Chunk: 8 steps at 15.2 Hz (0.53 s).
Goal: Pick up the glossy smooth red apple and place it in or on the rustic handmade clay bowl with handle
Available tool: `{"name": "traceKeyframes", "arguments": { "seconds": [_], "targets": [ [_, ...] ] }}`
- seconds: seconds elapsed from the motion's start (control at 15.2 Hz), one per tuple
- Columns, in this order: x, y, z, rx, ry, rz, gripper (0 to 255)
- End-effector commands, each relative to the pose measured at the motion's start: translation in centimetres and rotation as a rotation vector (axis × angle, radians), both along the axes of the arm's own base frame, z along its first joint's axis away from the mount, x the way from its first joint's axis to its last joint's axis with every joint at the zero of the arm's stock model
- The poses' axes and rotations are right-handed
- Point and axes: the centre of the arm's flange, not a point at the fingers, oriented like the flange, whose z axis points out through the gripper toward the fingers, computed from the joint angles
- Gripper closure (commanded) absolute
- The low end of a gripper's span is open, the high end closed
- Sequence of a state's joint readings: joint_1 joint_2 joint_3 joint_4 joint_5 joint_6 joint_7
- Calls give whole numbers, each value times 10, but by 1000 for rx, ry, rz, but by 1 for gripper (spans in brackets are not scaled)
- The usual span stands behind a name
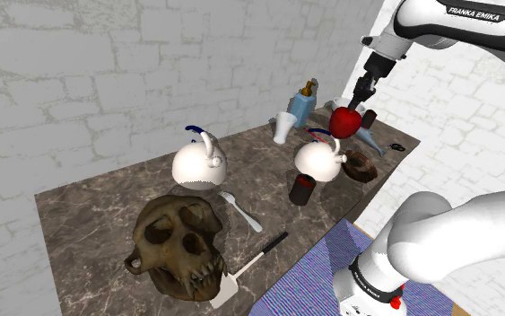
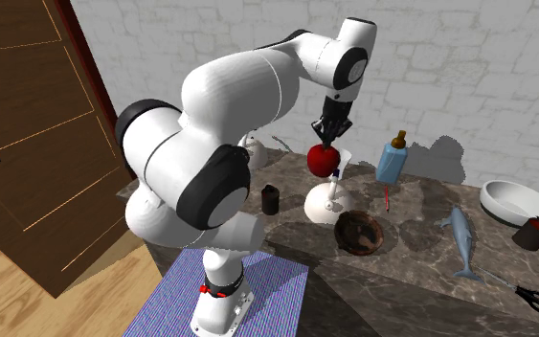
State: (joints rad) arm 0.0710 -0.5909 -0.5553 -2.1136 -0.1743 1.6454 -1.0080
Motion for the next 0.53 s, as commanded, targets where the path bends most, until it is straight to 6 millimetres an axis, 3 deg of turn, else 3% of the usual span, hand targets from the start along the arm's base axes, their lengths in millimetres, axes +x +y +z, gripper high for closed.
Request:
{"name": "traceKeyframes", "arguments": {
  "seconds": [0.0, 0.46],
  "targets": [
    [-15, -24, 4, 0, 1, 1, 255],
    [-67, -99, 20, 0, 1, 1, 255]
  ]
}}
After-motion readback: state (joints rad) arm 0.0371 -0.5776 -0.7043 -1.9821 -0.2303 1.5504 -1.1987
